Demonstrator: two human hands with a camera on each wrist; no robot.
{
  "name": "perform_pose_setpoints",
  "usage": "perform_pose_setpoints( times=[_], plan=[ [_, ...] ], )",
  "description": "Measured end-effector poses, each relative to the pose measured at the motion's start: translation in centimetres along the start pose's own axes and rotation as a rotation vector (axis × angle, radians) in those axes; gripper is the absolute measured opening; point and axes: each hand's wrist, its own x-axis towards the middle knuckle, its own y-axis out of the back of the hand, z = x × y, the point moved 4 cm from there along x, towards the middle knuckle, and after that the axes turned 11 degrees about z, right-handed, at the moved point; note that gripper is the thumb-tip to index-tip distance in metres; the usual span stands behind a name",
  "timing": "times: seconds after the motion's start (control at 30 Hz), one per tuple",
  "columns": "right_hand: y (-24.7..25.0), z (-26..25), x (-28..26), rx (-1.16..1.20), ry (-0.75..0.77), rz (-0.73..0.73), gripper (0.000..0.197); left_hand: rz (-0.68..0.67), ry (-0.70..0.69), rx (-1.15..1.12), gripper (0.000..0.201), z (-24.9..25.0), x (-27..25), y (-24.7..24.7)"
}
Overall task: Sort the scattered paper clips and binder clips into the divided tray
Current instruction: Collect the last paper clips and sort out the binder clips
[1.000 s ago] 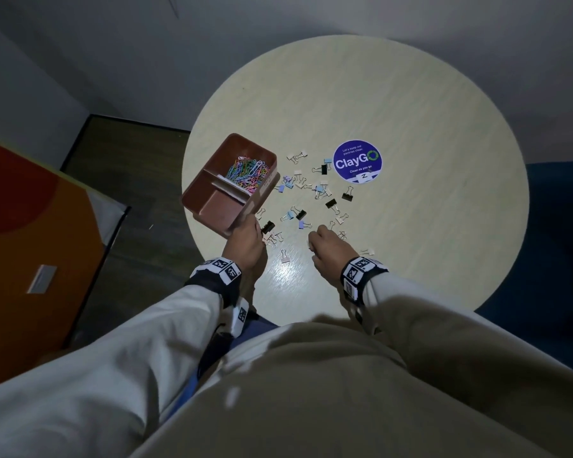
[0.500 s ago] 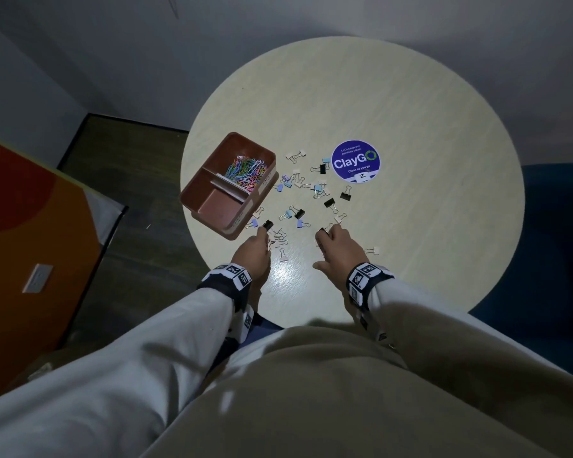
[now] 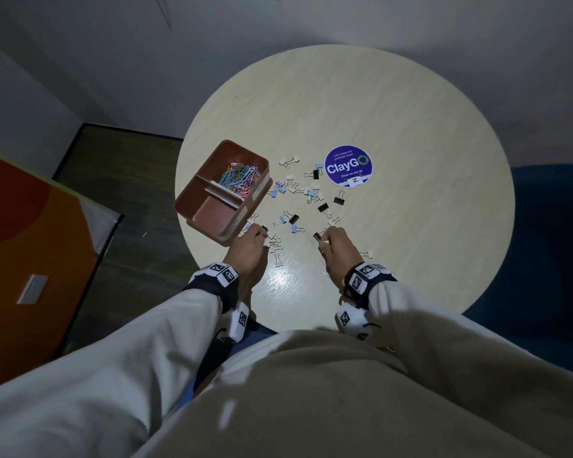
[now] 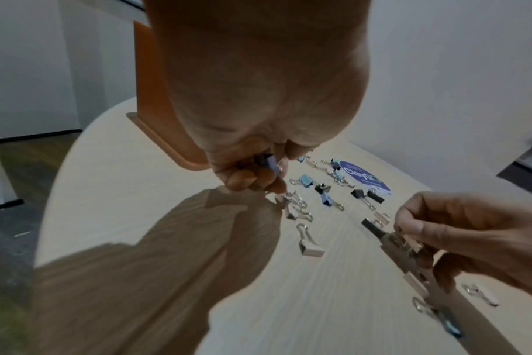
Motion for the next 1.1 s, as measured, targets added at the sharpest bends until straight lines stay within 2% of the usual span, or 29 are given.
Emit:
perform_pose_setpoints(
  times=[0.1,0.17,0.23,0.3,0.37,0.43,0.53,0.6,0.63,0.7,0.77,0.93,1.1],
  plan=[
    [0.4,0.8,0.2,0.406,-0.298,0.075,0.018,0.025,0.007,-0.108,0.035,0.3,0.6,0.0],
    [0.7,1.1,0.5,0.598,-0.425,0.082,0.017,0.033,0.07,-0.131,0.031,0.6,1.1,0.0],
    [1.2,1.2,0.8,0.662,-0.472,0.068,0.016,0.022,0.121,-0.133,0.028,1.2,1.2,0.0],
    [1.6,1.5,0.9,0.729,-0.53,0.054,0.022,0.0,0.099,-0.098,0.033,1.7,1.3,-0.1],
    [1.7,2.0,0.9,0.805,-0.602,0.039,0.022,0.032,0.1,-0.105,0.048,1.5,1.7,-0.2],
    [1.8,2.2,0.9,0.824,-0.642,0.026,0.018,0.088,0.106,-0.111,0.046,1.0,2.2,-0.5],
    [1.9,2.4,1.3,0.687,-0.595,0.039,0.027,0.142,0.029,-0.059,0.016,1.4,2.2,-0.8],
    [2.1,2.3,1.3,0.463,-0.469,0.076,0.03,0.171,-0.045,0.083,0.012,1.7,2.0,-0.8],
    [2.2,2.1,1.3,0.304,-0.377,0.083,0.031,0.179,-0.072,0.179,0.011,2.0,1.9,-0.7],
    [2.3,1.7,1.2,-0.008,-0.195,0.06,0.035,0.159,-0.091,0.299,0.022,1.9,2.0,-0.9],
    [2.1,1.6,1.3,-0.222,-0.103,0.037,0.047,0.093,-0.099,0.367,0.03,1.6,2.0,-1.4],
    [1.0,2.0,1.8,-0.475,-0.084,-0.066,0.067,-0.019,-0.13,0.494,0.033,0.8,1.9,-2.9],
    [0.0,1.3,2.4,-0.584,-0.027,-0.135,0.063,-0.036,-0.147,0.589,0.025,1.1,2.0,-3.7]
  ],
)
